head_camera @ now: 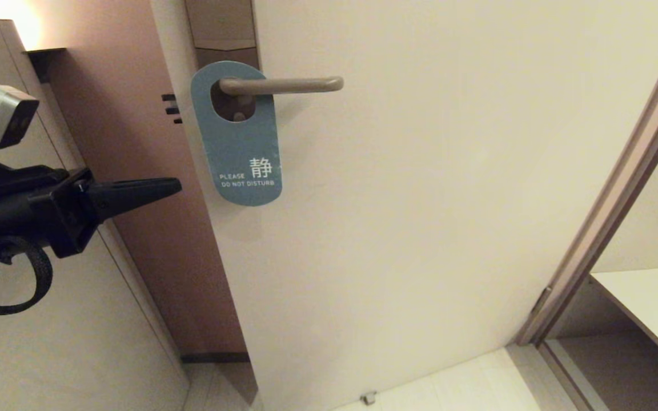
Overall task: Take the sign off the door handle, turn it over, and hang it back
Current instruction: Take down the sign
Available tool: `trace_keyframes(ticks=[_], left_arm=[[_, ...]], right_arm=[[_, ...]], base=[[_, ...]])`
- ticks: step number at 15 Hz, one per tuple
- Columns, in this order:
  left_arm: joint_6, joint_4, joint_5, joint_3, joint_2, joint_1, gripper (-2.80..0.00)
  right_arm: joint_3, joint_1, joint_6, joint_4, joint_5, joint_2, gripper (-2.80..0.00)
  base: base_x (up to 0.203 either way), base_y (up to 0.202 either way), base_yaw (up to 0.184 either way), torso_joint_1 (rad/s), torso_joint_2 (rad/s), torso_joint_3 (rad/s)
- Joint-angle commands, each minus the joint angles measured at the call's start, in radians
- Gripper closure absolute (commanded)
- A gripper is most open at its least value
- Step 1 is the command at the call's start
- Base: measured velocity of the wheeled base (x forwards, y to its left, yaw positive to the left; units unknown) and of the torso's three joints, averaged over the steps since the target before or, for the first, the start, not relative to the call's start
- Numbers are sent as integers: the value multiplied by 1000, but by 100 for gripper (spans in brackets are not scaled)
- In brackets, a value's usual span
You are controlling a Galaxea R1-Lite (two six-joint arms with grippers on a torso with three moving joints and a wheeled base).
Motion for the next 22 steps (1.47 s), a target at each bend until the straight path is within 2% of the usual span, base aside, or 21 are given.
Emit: trace_keyframes(ticks=[1,8,9,11,16,20,22], left_arm=[[-1,-4,-6,-2,1,9,0],[15,-5,-11,-5,22,39,0],[25,-5,-11,-6,26,39,-280],[52,-24,-11,-8,37,39,-280],[43,-169,-11,-9,90,38,-280],[40,-172,-12,-34,113,38,-280],[7,-172,-16,-73,125,36,-280]], right_arm=[[0,0,0,-1,0,1,0],[0,0,0,-1,0,1,0],[0,0,0,-1,0,1,0],[0,0,0,-1,0,1,0],[0,0,0,-1,0,1,0],[0,0,0,-1,0,1,0],[0,0,0,-1,0,1,0]], base=[[0,0,0,0,0,0],[0,0,0,0,0,0],[0,0,0,0,0,0],[0,0,0,0,0,0],[0,0,0,0,0,0],[0,0,0,0,0,0],[0,0,0,0,0,0]])
